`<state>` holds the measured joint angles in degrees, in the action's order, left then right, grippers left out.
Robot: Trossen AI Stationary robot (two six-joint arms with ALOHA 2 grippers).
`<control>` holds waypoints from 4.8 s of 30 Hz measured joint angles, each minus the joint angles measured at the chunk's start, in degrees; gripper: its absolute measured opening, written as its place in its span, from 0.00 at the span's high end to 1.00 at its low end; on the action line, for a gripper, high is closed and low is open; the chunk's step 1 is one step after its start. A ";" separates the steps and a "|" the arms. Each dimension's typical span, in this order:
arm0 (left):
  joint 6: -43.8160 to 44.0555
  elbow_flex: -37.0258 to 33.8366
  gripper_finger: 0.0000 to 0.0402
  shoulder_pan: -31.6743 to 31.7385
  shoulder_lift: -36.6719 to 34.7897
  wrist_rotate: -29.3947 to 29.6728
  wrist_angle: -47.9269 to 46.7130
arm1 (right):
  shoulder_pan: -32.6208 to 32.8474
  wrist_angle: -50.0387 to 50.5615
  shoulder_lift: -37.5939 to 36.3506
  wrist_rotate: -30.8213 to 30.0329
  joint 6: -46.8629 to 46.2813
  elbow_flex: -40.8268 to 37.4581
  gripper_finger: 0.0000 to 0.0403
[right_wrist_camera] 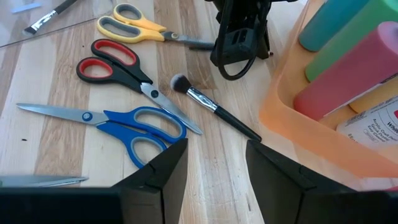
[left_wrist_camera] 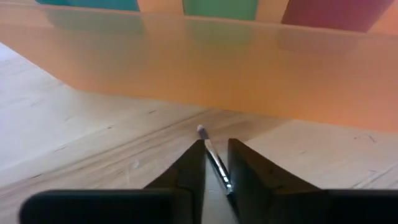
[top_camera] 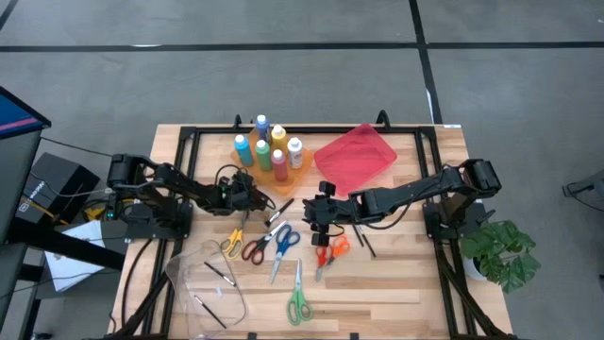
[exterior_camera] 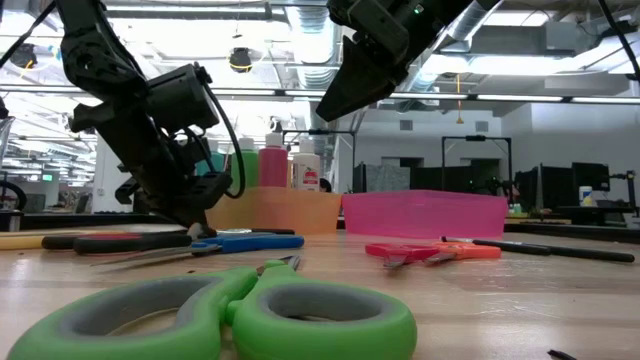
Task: Pick & Place Paint Supplies
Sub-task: Put the makeup brush into the transparent bin
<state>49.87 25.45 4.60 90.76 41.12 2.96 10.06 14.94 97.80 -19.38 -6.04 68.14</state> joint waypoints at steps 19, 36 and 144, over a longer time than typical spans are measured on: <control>-1.42 -0.18 1.00 -1.79 -1.36 -0.57 2.07 | -0.01 0.07 0.00 0.00 0.00 0.00 0.61; -4.26 -0.11 1.00 -5.18 -7.18 -3.01 2.51 | -0.01 0.48 0.02 0.00 -0.02 0.00 0.61; -42.27 10.03 0.90 -31.77 -28.78 -15.38 29.78 | 0.10 5.84 0.02 0.00 -4.02 0.00 0.61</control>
<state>7.60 35.48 -27.17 61.98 25.74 32.75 10.15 20.78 97.82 -19.38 -10.07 68.14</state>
